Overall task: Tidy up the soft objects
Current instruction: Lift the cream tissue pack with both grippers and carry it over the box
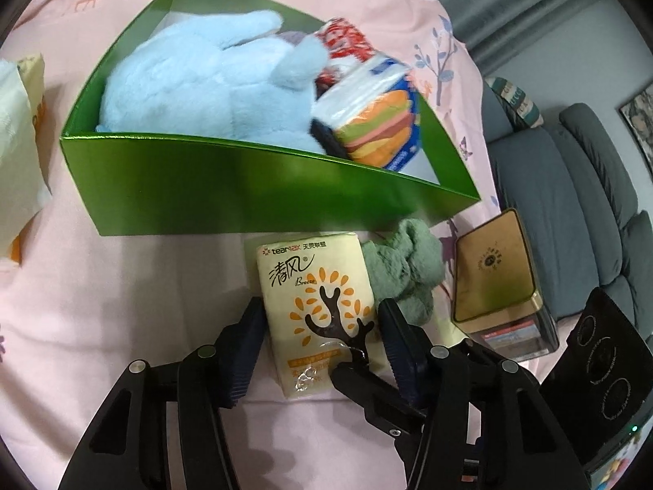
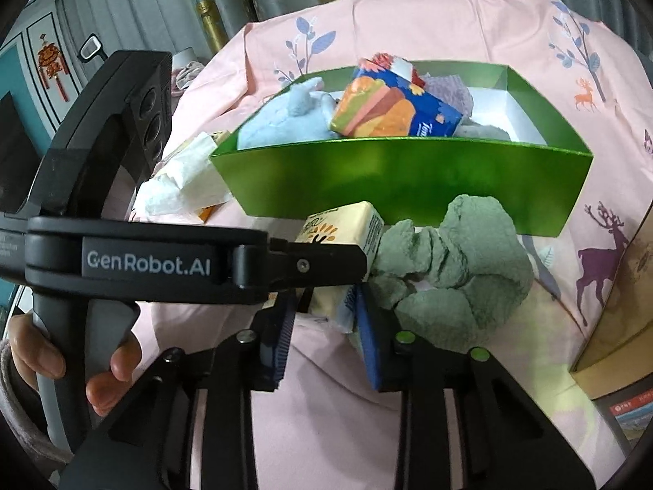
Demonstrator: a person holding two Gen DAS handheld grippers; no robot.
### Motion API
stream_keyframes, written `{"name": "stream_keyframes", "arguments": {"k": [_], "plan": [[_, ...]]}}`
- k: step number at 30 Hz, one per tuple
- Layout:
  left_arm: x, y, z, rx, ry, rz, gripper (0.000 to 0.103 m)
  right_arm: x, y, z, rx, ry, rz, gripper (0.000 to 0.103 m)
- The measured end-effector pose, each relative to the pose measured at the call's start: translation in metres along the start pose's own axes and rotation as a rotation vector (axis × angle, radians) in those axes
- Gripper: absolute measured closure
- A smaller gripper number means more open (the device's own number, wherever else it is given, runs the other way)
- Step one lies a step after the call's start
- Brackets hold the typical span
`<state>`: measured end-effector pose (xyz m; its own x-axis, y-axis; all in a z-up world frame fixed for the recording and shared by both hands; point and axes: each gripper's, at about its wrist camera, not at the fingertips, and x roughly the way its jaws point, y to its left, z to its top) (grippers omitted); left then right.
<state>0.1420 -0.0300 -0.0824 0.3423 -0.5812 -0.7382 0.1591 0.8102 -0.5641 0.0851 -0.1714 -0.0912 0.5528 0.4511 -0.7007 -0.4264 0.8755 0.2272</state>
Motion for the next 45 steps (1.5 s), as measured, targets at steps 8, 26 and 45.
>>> {"name": "stream_keyframes", "arguments": {"k": [8,26,45], "plan": [[-0.038,-0.03,-0.015,0.076,-0.064,0.03,0.046,-0.037,0.016,-0.002,-0.023,-0.07,0.008,0.074],[-0.098,-0.107,-0.024,0.242,-0.192,0.093,0.046,-0.116,0.032,0.002,-0.063,-0.234,0.02,0.074],[-0.101,-0.156,0.054,0.326,-0.253,0.107,0.046,-0.121,-0.005,0.071,-0.056,-0.314,0.011,0.074]]}}
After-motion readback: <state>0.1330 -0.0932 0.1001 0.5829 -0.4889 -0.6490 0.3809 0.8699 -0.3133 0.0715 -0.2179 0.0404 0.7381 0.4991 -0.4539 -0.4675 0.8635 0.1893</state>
